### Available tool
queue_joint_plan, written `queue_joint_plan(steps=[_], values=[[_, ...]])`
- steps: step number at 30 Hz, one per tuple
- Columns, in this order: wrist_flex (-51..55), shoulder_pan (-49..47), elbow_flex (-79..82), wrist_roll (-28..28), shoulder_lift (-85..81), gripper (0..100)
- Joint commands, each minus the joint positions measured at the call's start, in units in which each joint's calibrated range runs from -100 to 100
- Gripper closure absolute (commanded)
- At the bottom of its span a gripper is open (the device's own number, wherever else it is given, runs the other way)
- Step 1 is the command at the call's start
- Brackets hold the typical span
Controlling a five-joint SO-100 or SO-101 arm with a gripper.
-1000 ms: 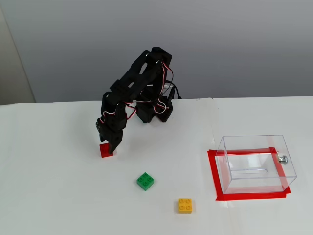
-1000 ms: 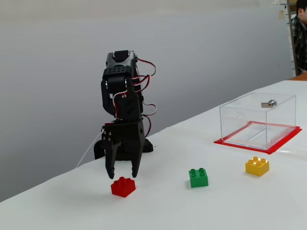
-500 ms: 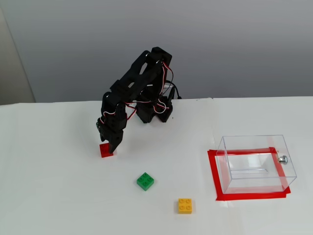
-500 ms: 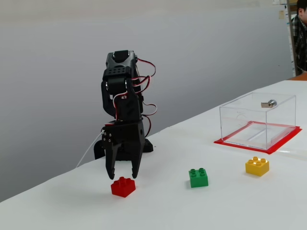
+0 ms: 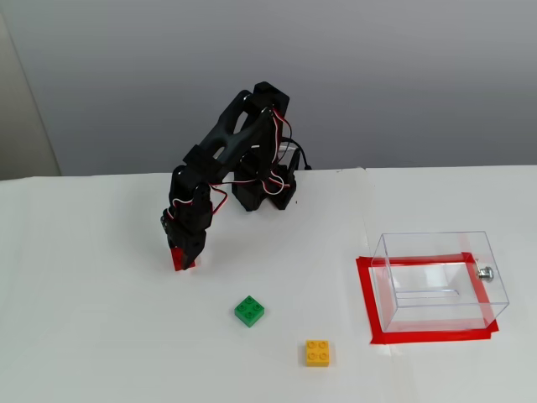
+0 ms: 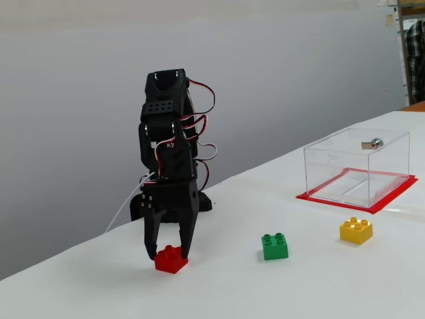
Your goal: Pick the red lego brick and place it into the transparent box
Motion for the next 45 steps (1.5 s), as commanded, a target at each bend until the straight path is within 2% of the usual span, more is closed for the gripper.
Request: queue_joint_plan(steps=[1, 25, 31, 45], values=[[-0.56, -0.28, -0.71, -0.13, 0.29, 77], [0.05, -0.21, -0.35, -0.07, 3.09, 78], [-0.13, -0.13, -0.35, -0.07, 3.09, 87], [0.22, 0.24, -1.43, 0.03, 1.9, 87]])
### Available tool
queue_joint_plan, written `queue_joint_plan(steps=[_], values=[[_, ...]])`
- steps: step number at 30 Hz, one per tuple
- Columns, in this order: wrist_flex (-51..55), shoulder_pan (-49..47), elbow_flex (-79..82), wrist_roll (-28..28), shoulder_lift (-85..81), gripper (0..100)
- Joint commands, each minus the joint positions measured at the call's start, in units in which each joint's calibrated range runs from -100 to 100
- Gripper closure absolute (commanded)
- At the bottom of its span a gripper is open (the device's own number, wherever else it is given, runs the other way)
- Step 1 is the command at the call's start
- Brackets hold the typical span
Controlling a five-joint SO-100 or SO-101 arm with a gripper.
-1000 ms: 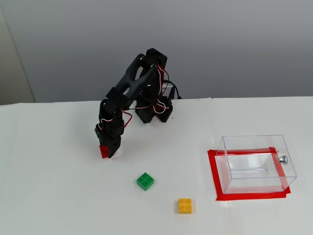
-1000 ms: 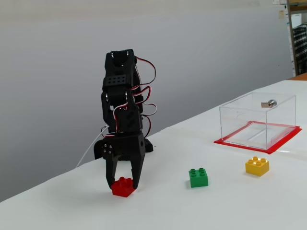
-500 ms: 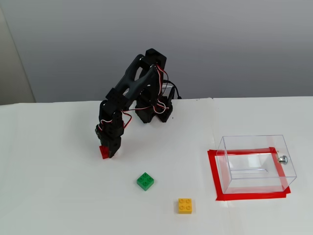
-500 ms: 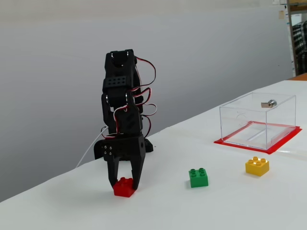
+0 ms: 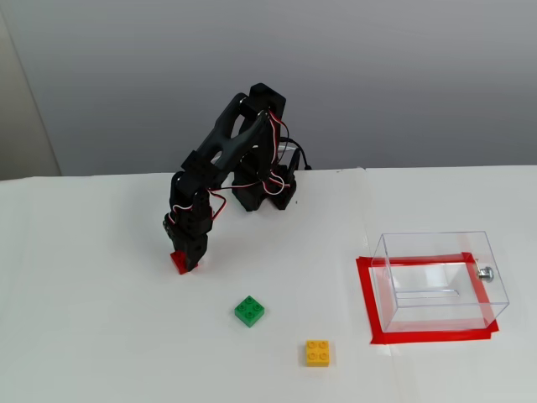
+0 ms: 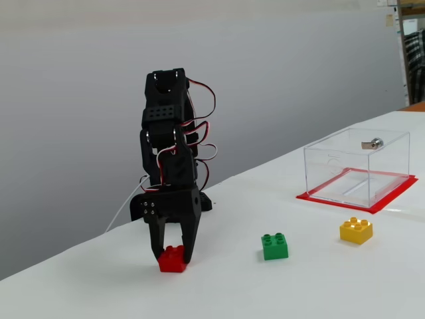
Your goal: Pick the red lego brick and place it into the transparent box
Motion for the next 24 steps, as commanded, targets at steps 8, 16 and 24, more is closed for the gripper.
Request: queue_joint_plan(steps=[8, 16, 24], values=[[1.44, -0.15, -1.34, 0.03, -9.54, 87], [9.01, -2.07, -1.71, 0.03, -19.13, 87], [16.14, -7.32, -8.4, -0.02, -26.6, 88]])
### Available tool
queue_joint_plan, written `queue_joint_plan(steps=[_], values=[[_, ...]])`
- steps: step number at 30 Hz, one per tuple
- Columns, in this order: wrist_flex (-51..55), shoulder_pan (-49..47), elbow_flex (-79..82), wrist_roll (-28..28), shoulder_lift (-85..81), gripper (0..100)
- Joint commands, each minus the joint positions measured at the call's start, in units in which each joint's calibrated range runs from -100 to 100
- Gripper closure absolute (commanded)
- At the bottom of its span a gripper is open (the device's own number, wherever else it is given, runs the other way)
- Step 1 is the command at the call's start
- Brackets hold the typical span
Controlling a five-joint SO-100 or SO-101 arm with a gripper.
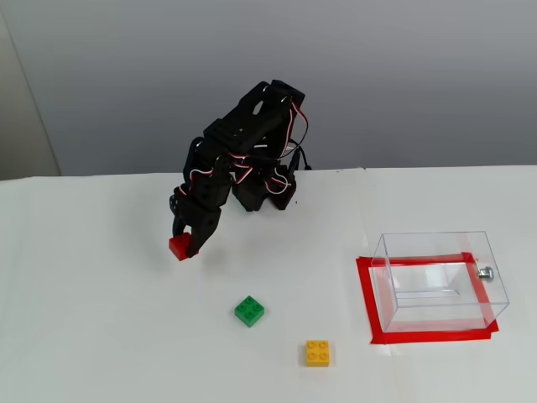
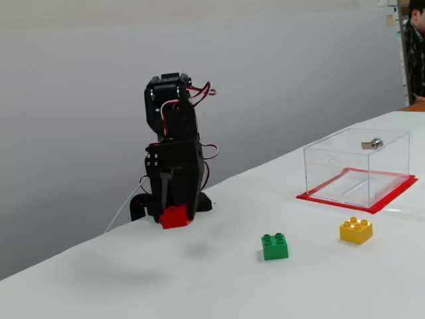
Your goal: Pick the red lego brick and place it into the transparent box
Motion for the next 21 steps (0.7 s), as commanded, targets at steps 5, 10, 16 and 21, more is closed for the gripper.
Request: queue_joint_plan(steps=[5, 10, 16, 21], values=[[9.3, -6.89, -13.46, -0.02, -4.7, 88], [10.26, -15.17, -19.88, -0.02, -4.87, 88], [9.74, -24.71, -25.84, -0.02, -4.87, 88], [10.17, -31.44, -31.09, -0.02, -4.95, 88]])
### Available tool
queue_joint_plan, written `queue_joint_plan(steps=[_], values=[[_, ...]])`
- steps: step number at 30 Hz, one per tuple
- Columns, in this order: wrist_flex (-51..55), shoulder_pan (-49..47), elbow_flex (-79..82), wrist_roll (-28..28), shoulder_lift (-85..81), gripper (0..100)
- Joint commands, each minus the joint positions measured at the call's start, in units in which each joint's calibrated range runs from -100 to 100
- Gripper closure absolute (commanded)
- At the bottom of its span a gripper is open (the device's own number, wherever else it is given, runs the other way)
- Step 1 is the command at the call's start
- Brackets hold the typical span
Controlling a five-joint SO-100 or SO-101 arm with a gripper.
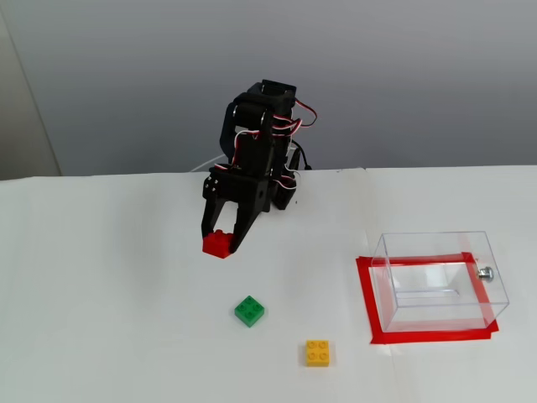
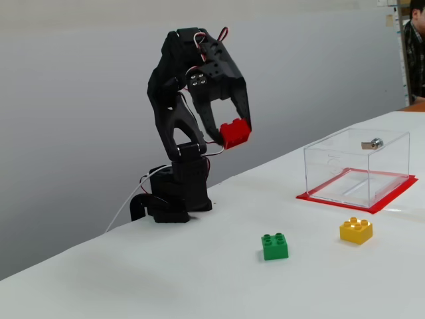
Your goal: Pick the red lego brick and place it into the transparent box
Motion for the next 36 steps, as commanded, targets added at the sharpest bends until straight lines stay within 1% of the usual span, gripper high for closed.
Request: queue_joint_plan(steps=[1, 18, 26, 36], values=[[0.23, -4.21, -4.71, 0.27, -1.32, 88], [0.06, -30.46, -6.97, 0.85, -6.32, 88], [-0.38, -42.66, -7.06, 0.85, -5.56, 88], [-2.12, -54.64, -7.06, 0.79, -2.08, 88]])
